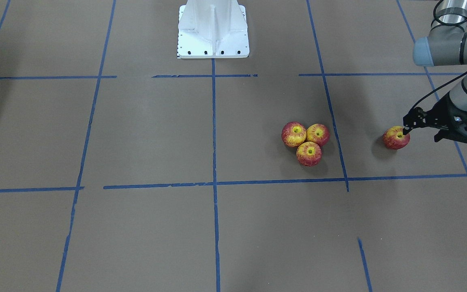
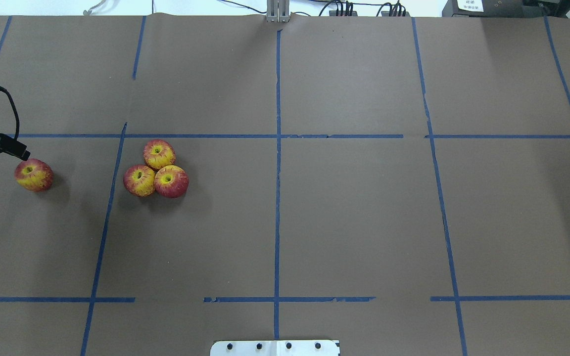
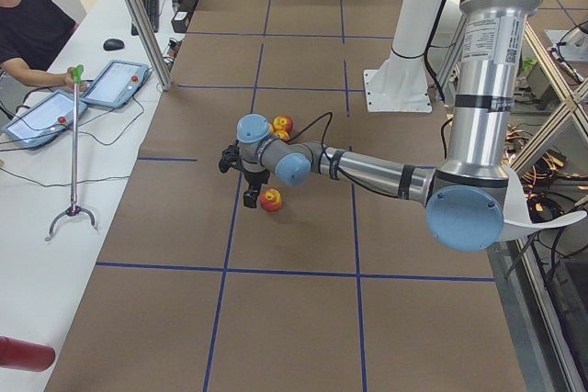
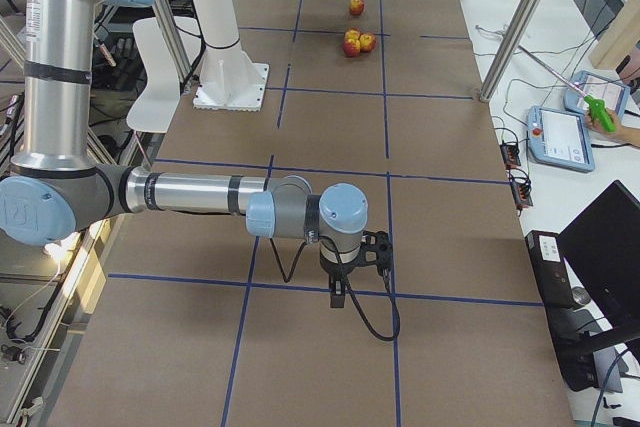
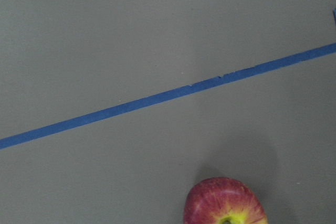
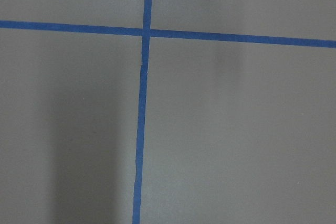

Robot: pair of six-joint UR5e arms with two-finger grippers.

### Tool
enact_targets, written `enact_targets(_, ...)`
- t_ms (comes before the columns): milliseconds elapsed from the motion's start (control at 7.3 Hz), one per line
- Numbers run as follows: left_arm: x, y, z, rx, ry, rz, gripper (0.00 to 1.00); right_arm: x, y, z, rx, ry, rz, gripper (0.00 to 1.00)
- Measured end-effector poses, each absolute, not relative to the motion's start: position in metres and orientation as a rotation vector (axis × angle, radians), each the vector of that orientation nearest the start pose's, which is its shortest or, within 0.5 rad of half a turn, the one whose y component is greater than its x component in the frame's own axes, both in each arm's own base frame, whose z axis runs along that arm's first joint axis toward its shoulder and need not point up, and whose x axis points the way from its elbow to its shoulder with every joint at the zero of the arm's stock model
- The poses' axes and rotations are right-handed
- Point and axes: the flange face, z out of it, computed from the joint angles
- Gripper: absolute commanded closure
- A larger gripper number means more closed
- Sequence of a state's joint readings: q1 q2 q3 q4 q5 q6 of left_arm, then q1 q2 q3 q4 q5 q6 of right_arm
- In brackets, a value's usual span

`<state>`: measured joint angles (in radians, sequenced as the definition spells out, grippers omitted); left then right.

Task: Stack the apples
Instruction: 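Move the left gripper down over the lone red-yellow apple, then close the left gripper around the lone apple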

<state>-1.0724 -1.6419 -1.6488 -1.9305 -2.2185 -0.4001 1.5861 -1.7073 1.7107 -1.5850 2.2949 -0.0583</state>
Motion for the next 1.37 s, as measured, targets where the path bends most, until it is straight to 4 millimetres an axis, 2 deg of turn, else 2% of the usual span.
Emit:
enact_targets(274,0.224,-0.509,0.556,0.130,0.783,0.281,0.00,0.074,-0.432,0.658,0.017,-0.725,-0.037,0.00)
enact_targets(548,0.244,-0.513,0.560,0.108,0.780,0.299,0.00,0.074,-0.432,0.658,0.016,-0.724,-0.037,0.00)
enact_targets(822,0.253,-0.511,0.569,0.088,0.772,0.308,0.02,0.074,-0.432,0.658,0.017,-0.724,-0.037,0.00)
enact_targets(959,0.254,-0.509,0.574,0.080,0.768,0.310,0.06,0.074,-0.432,0.658,0.016,-0.725,-0.037,0.00)
enact_targets(1096,0.255,-0.508,0.581,0.067,0.763,0.309,0.36,0.074,-0.432,0.658,0.016,-0.724,-0.037,0.00)
enact_targets(1233,0.256,-0.507,0.586,0.058,0.760,0.309,0.87,0.074,-0.432,0.658,0.016,-0.724,-0.037,0.00)
enact_targets(1370,0.257,-0.507,0.587,0.054,0.761,0.308,1.00,0.074,-0.432,0.658,0.016,-0.725,-0.037,0.00)
